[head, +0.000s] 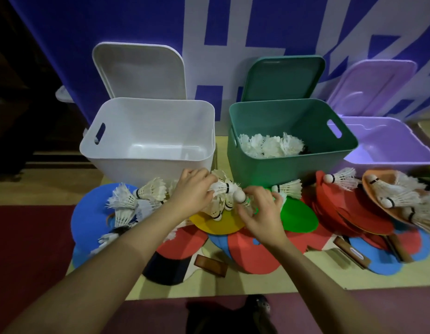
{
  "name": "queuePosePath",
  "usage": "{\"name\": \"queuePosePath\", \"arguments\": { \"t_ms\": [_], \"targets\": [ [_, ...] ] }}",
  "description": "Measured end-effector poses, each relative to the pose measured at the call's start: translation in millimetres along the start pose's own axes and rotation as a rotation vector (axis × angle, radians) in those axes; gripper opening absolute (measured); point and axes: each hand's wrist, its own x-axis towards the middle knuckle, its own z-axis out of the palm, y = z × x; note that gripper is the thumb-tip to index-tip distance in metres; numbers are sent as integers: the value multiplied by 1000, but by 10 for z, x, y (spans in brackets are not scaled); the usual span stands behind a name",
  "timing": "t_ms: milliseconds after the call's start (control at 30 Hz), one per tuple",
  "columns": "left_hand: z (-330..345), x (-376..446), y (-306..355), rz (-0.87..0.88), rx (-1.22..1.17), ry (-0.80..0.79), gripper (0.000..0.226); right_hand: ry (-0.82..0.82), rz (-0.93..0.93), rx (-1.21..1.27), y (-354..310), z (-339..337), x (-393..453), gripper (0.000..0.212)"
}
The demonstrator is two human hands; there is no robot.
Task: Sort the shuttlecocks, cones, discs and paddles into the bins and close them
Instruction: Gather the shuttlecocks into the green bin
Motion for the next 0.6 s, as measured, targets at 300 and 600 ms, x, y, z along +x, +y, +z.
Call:
{"name": "queuePosePath", "arguments": {
  "t_ms": [300, 600],
  "targets": [
    [-543, 327, 347, 50, -113, 360, 33, 250, -174, 57, -31, -665, 616, 22],
    [-554, 1404, 818, -164, -49, 247, 35, 51, 8, -195, 817, -1024, 1476, 31]
  ]
}}
